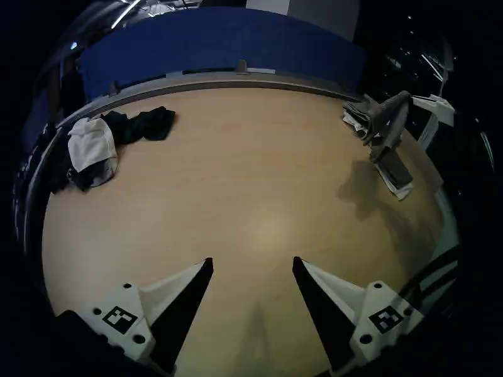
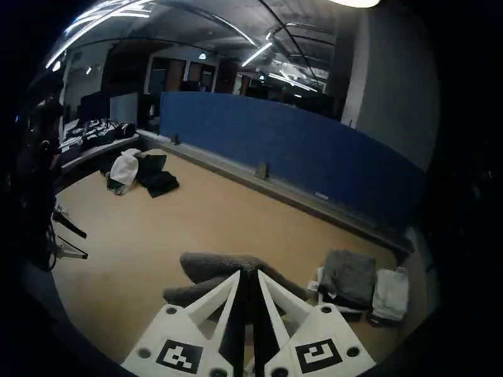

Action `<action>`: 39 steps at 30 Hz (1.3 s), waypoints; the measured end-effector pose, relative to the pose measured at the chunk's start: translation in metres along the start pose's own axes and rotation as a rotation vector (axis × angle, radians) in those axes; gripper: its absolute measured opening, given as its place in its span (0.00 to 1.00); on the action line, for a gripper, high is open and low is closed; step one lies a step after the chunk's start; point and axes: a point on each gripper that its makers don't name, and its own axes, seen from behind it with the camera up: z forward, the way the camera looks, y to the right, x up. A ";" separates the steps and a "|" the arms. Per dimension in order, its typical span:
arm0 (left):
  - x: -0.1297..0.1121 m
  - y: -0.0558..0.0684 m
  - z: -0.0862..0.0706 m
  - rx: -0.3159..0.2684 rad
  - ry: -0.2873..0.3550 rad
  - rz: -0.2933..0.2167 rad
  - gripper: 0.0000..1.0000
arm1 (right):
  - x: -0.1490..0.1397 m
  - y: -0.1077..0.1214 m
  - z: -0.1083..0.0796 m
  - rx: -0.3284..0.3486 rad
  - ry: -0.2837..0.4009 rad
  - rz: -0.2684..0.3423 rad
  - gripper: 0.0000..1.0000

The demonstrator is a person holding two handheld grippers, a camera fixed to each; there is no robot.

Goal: Fold towel

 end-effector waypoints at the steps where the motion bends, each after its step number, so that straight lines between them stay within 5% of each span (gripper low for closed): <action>1: 0.000 0.001 0.001 0.000 0.000 0.001 0.94 | 0.000 0.004 0.000 -0.004 0.000 0.001 0.04; 25: 0.005 0.008 0.009 0.014 -0.010 0.016 0.94 | -0.003 0.090 0.014 -0.085 -0.025 -0.031 0.05; 39: 0.007 0.009 0.012 0.022 -0.015 0.029 0.94 | -0.030 0.113 0.025 -0.102 -0.065 -0.006 0.05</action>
